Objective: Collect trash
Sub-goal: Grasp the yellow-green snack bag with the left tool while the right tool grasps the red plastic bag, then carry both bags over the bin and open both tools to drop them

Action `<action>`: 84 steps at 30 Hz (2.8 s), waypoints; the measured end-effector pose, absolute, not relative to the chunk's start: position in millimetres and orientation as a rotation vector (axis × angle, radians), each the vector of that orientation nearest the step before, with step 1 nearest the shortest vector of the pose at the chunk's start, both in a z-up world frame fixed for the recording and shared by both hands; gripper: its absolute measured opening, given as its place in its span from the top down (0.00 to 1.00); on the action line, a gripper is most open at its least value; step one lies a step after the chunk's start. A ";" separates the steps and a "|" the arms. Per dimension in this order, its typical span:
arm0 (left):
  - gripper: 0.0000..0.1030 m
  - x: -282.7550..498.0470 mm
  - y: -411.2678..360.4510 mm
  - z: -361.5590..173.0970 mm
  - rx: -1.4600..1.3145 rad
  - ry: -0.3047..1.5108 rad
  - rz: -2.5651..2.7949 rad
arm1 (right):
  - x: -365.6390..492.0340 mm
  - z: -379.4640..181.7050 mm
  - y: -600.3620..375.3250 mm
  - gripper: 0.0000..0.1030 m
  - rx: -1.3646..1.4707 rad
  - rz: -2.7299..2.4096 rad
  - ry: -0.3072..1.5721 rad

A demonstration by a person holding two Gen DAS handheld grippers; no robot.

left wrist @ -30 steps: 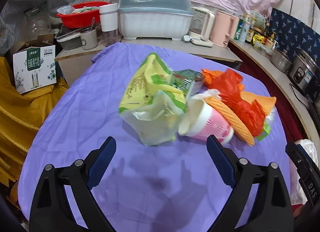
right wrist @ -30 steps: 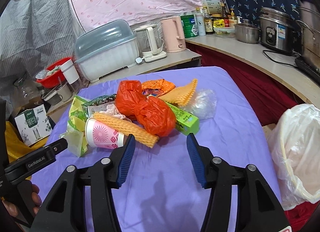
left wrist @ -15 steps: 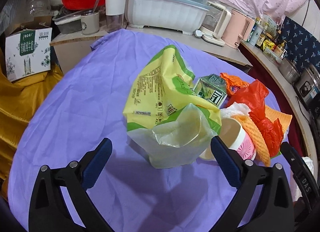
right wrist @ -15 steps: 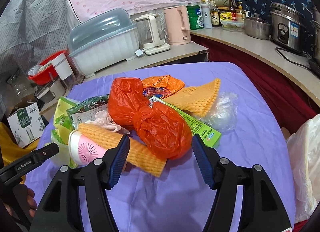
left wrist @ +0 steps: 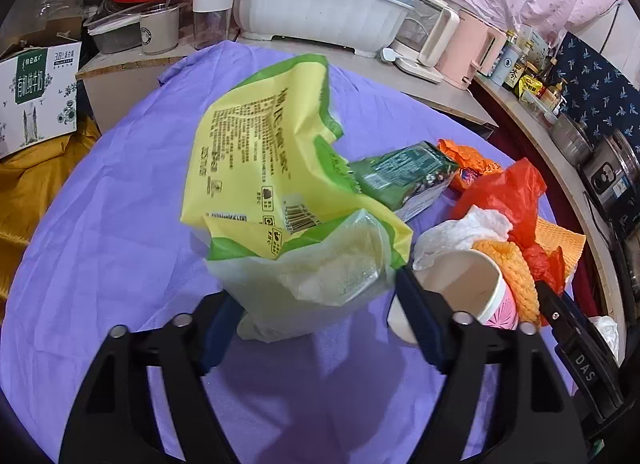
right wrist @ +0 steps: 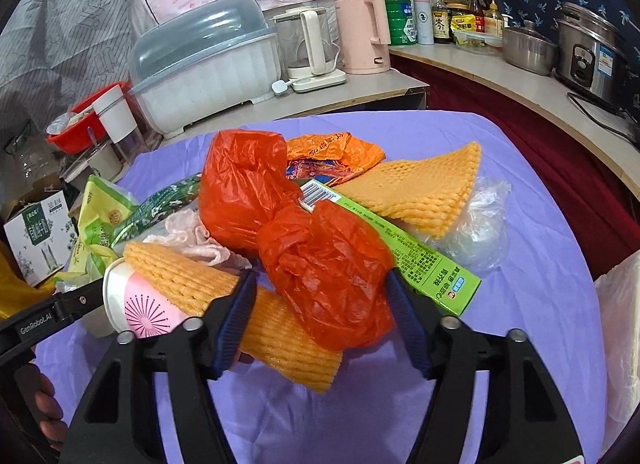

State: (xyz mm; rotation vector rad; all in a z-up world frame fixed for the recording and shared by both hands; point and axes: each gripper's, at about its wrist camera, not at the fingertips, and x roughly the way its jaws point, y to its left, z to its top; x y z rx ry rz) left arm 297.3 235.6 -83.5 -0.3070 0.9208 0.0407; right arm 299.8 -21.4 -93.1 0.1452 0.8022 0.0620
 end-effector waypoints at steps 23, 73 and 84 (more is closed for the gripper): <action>0.63 235.4 227.1 -3.9 -0.290 0.751 0.015 | 242.7 -28.5 -56.6 0.91 0.229 0.048 0.660; 0.63 110.3 -205.5 11.5 0.213 0.780 -0.671 | 12.2 -11.5 -380.7 0.97 0.429 -0.494 0.497; 0.54 120.2 -240.1 -21.5 0.258 0.865 -0.714 | 12.2 -23.1 -384.7 0.97 0.442 -0.502 0.519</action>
